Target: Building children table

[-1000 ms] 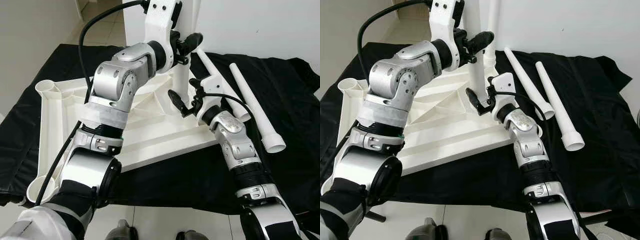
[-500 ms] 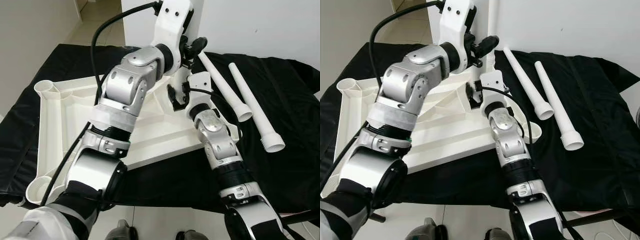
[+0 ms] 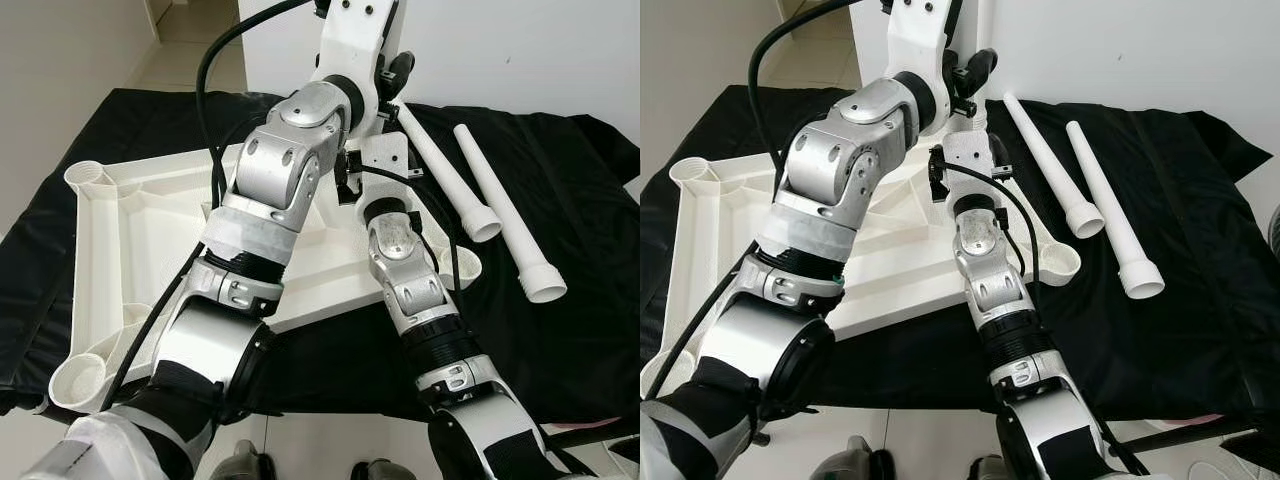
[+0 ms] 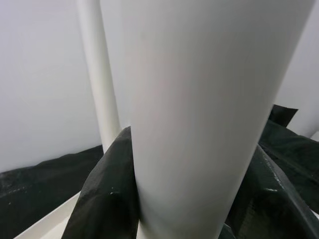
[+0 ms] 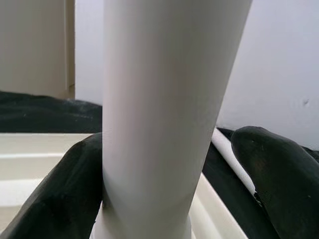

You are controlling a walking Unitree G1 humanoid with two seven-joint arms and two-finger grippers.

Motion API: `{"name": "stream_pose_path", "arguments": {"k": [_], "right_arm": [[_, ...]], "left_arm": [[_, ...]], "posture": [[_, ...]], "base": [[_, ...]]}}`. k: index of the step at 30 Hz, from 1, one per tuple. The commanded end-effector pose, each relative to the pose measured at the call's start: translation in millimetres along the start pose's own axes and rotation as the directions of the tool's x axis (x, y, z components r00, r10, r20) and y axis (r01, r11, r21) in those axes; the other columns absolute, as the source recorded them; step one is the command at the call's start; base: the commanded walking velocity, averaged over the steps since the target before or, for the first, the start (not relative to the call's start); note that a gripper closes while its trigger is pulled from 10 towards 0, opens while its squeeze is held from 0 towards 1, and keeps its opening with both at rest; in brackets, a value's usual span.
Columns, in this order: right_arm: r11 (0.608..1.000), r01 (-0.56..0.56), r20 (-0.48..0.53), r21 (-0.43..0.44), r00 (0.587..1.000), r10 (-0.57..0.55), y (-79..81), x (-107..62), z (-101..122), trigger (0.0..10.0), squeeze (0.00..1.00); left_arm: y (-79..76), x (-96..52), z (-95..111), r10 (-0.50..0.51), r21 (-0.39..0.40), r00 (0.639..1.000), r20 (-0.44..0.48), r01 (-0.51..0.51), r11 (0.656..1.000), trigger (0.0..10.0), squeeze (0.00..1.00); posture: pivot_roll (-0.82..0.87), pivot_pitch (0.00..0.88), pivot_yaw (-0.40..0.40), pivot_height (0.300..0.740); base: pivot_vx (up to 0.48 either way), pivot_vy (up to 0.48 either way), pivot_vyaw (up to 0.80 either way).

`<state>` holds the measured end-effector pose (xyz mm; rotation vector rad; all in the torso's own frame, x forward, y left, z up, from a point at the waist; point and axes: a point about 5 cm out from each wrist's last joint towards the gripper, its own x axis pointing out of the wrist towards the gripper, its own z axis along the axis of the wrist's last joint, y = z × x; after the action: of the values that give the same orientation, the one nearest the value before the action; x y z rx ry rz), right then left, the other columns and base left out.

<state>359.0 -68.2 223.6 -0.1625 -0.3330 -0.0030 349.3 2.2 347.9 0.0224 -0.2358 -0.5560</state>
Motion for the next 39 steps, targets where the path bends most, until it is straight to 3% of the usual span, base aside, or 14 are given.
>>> {"name": "stream_pose_path", "arguments": {"k": [1,7,10,11,15,16,20,23,24,26,27,37,38,39], "right_arm": [[1.0,0.024,0.004,0.0,1.0,-0.024,-1.4,-0.4,-1,10.0,0.0],[0.996,0.077,0.022,0.05,0.997,-0.079,-5.6,1.3,1,10.0,0.0],[0.992,0.088,0.012,0.089,0.996,-0.089,-5.7,2.9,0,8.4,0.0],[0.991,0.093,0.013,0.098,0.995,-0.094,-6.2,3.3,0,7.0,0.0],[0.99,0.095,0.016,0.102,0.995,-0.097,-6.5,3.8,-1,6.8,0.0],[0.99,0.101,0.012,0.103,0.995,-0.102,-6.8,4.6,-1,4.7,0.0],[0.989,0.109,0.02,0.1,0.994,-0.112,-7.0,6.9,-1,4.3,0.0],[0.988,0.121,0.018,0.091,0.992,-0.123,-8.1,8.4,-1,2.9,0.0],[0.988,0.127,0.015,0.09,0.992,-0.129,-8.9,9.4,-1,1.6,0.0],[0.987,0.13,0.013,0.089,0.991,-0.132,-9.5,10.0,-1,1.6,0.0],[0.986,0.136,0.008,0.092,0.991,-0.137,-10.4,11.2,-2,0.0,0.0],[0.982,0.169,0.002,0.09,0.986,-0.169,-15.8,13.4,-2,0.0,0.0],[0.98,0.177,-0.002,0.09,0.984,-0.178,-17.6,13.8,-3,10.0,0.0],[0.979,0.181,-0.009,0.098,0.983,-0.181,-18.6,14.2,-3,10.0,0.0]], "left_arm": [[-1.8,-0.5,8,0.075,0.002,0.997,0.025,-0.075,0.997,10.0,0.0],[0.0,1.5,8,0.075,-0.002,0.997,0.027,-0.075,0.997,10.0,0.0],[2.8,3.7,8,0.072,-0.008,0.997,0.032,-0.072,0.997,10.0,0.0],[3.2,3.9,8,0.073,-0.012,0.997,0.034,-0.072,0.997,10.0,0.0],[3.1,3.4,9,0.073,-0.017,0.997,0.036,-0.072,0.997,10.0,0.0],[3.0,3.2,11,0.072,-0.018,0.997,0.039,-0.071,0.997,10.0,0.0],[1.6,2.7,14,0.067,-0.021,0.997,0.045,-0.066,0.998,10.0,0.0],[-3.1,1.9,16,0.052,-0.02,0.998,0.047,-0.051,0.998,10.0,0.0],[-4.7,2.1,16,0.045,-0.021,0.998,0.047,-0.044,0.999,10.0,0.0],[-5.5,2.3,17,0.041,-0.021,0.998,0.047,-0.04,0.999,10.0,0.0],[-7.8,2.3,17,0.033,-0.02,0.998,0.046,-0.032,0.999,10.0,0.0],[-14.9,0.8,17,0.008,-0.02,0.999,0.05,-0.007,1.0,10.0,0.0],[-18.0,0.2,18,-0.016,-0.02,0.998,0.064,0.017,1.0,10.0,0.0],[-23.0,-1.6,21,-0.065,-0.044,0.994,0.093,0.069,0.997,10.0,0.0]], "posture": [[-0.05,0.037,-0.009,0.74],[-0.06,0.044,-0.005,0.74],[-0.05,0.043,-0.005,0.74],[-0.05,0.043,-0.005,0.74],[-0.05,0.043,-0.005,0.74],[-0.05,0.039,-0.006,0.74],[-0.05,0.037,-0.005,0.74],[-0.05,0.036,-0.005,0.74],[-0.04,0.038,-0.006,0.74],[-0.04,0.038,-0.006,0.74],[-0.04,0.04,-0.005,0.74],[-0.05,0.045,-0.004,0.74],[-0.05,0.045,-0.004,0.74],[-0.05,0.045,-0.004,0.74]], "base": [[0.0,0.0,0.0],[0.0,0.0,0.0],[0.0,0.0,0.0],[0.0,0.0,0.0],[0.0,0.0,0.0],[0.0,0.0,0.0],[0.0,0.0,0.0],[0.0,0.0,0.0],[0.0,0.0,0.0],[0.0,0.0,0.0],[0.0,0.0,0.0],[0.0,0.0,0.0],[0.0,0.0,0.0],[0.0,0.0,0.0]]}}
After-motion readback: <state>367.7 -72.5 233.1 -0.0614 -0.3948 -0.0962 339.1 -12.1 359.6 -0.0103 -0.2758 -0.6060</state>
